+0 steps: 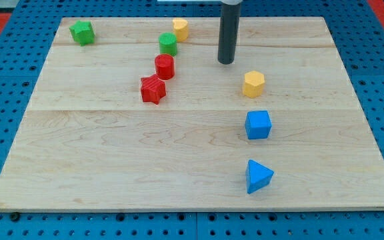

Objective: Push the blue triangle close to the bottom right side of the blue cube

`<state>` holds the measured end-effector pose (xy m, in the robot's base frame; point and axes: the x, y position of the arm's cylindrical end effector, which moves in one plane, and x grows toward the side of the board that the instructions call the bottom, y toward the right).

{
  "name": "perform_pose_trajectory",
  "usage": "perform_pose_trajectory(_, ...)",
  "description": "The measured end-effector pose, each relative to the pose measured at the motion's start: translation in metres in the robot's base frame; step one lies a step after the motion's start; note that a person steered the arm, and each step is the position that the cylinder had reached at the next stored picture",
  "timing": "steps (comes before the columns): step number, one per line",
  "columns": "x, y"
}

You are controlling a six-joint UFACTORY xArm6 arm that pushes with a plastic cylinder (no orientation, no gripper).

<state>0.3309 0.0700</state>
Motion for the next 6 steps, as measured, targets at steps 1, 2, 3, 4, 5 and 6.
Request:
perform_pose_trajectory(1,0.024,0.004)
perform_pose_trajectory(2,0.072,-0.032)
perform_pose_trajectory(3,0.138,-0.061)
perform_pose_trajectory(4,0.222,-0.06)
perform_pose_trajectory(5,0.269,-0.011)
perform_pose_trajectory(6,0.271,0.03)
